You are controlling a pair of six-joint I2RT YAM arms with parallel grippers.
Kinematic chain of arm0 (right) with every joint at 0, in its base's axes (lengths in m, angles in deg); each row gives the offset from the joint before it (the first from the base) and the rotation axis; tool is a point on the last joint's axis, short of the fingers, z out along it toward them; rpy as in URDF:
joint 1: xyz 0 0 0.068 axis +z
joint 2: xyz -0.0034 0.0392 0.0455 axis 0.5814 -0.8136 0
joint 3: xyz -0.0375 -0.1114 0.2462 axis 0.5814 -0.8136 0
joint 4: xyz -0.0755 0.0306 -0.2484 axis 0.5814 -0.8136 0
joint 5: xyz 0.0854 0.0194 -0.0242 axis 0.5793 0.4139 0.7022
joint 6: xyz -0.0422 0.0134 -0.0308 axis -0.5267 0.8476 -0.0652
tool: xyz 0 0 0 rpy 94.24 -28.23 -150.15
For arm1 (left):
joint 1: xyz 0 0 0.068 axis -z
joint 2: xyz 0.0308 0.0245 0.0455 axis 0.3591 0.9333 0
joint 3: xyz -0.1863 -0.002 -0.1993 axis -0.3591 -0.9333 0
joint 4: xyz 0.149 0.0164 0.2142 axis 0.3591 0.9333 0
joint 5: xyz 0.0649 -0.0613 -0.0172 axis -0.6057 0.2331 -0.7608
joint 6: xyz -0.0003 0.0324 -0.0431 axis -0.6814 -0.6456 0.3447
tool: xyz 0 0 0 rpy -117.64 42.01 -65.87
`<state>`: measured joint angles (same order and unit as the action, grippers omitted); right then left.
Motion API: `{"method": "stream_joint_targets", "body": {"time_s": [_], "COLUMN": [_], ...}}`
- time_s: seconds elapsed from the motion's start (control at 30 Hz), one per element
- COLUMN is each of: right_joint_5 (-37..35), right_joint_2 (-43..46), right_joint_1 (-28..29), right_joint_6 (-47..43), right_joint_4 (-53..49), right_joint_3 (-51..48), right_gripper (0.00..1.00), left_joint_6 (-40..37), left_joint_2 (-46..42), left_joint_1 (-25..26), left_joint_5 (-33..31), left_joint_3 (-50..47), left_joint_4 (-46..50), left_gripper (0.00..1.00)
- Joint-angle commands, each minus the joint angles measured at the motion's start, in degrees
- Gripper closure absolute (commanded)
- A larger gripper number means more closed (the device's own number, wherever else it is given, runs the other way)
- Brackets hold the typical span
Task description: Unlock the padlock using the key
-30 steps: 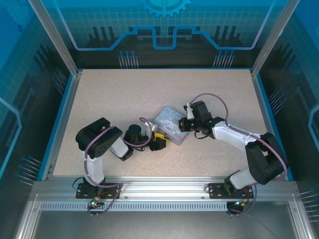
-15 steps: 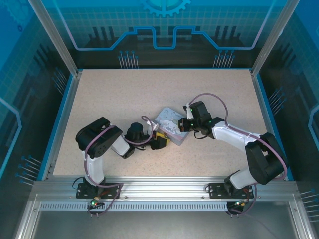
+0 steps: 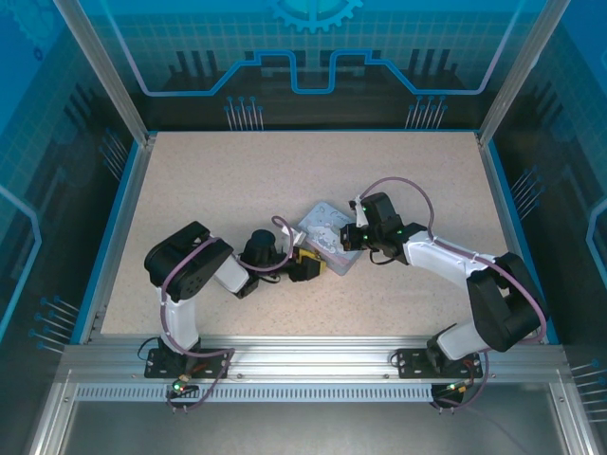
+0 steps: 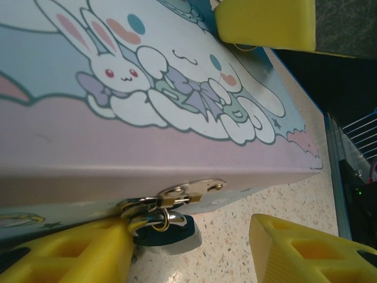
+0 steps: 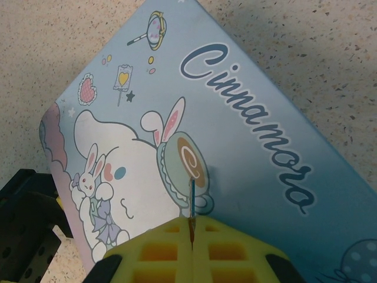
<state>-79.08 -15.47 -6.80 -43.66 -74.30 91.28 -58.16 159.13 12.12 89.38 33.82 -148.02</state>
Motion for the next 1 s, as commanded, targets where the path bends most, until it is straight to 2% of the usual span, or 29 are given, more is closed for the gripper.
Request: {"method": "stream_joint_targets", "body": {"time_s": [0.0,0.17,0.5,0.73,0.97], "right_joint_5": [1.5,1.5,1.5,1.2,1.3], "right_joint_2": [-0.2,-0.4,-0.4,0.1,0.0], "right_joint_1": [1.0,1.0,1.0,1.0,1.3], "right_joint_6": [-0.3,0.1,0.2,0.5,1.2], "right_joint_4": [-3.6,-2.9,-2.6,-2.5,-2.0], "right_joint_3": [-1.3,-1.3,-1.4,-1.8,-2.3], "right_gripper": [0.98,0.98,0.98,0.98,0.98], "left_joint_6": [0.9,1.6,4.2,3.9,3.9], "left_joint_2": [0.3,0.0,0.1,-0.8,-1.1], "left_joint_1": [0.4,0.5,-0.2,-0.2,-0.1], "left_joint_5": [2.6,5.5,6.7,0.4,-5.2], "left_joint_3": [2.6,3.4,3.2,4.5,4.1], "left_joint_4": [-1.0,0.1,-2.3,4.4,4.1], "left_gripper": [0.45,0.47,0.49,0.47,0.49]}}
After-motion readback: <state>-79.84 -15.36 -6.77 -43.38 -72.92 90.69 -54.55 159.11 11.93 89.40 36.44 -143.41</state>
